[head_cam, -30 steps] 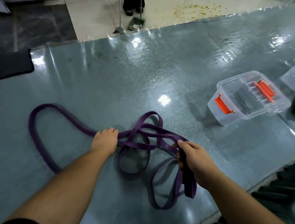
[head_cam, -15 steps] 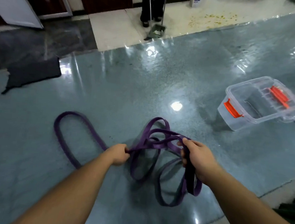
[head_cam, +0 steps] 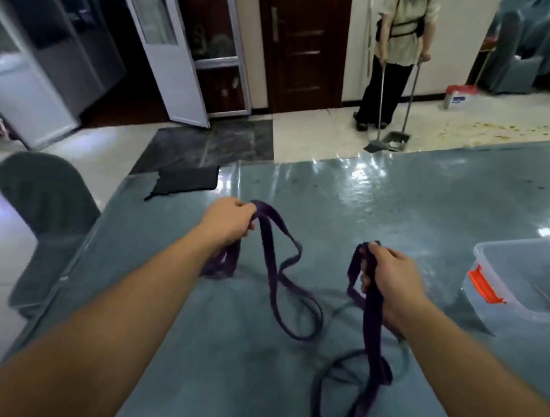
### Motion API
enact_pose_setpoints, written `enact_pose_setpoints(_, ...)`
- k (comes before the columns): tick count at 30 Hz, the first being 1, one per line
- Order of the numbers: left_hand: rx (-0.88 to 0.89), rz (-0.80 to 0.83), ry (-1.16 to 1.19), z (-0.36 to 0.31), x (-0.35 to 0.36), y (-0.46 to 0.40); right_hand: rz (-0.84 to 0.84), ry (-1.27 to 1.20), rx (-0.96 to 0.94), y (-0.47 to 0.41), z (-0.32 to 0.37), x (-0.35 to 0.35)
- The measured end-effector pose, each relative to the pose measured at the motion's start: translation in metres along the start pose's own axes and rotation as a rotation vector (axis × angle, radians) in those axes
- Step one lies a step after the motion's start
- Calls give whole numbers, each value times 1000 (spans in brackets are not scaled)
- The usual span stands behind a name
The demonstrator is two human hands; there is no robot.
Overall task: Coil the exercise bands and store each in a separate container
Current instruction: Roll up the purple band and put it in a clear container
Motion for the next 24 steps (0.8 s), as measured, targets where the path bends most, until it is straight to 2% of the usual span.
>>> enact_pose_setpoints(6, 71, -49, 163, -59, -28, 39, 109, -41, -5, 15, 55, 13)
enact_pose_setpoints(10, 75, 15, 250, -82, -15, 71, 281, -35, 34, 33, 83, 24)
enact_pose_setpoints(15, 173, 183, 259, -113, 24, 115, 448, 76, 19, 61, 107, 30)
enact_pose_setpoints(17, 251, 178, 222, -124, 39, 128, 488, 104, 21, 68, 114, 29)
enact_pose_setpoints(21, 434, 19, 17, -137, 50, 142, 557, 112, 18, 68, 124, 13)
enact_pose_setpoints(24, 485, 37, -22, -135, 57, 147, 539, 178, -42, 69, 130, -4)
Point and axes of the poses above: each hand's wrist, its own y-axis away from the middle knuckle, its own x-axis out of the palm, z = x × y, the point moved 2 cm from there along -y, towards the middle knuckle, and after that the axes turned 4 degrees about -y, right-handed, at the moved point
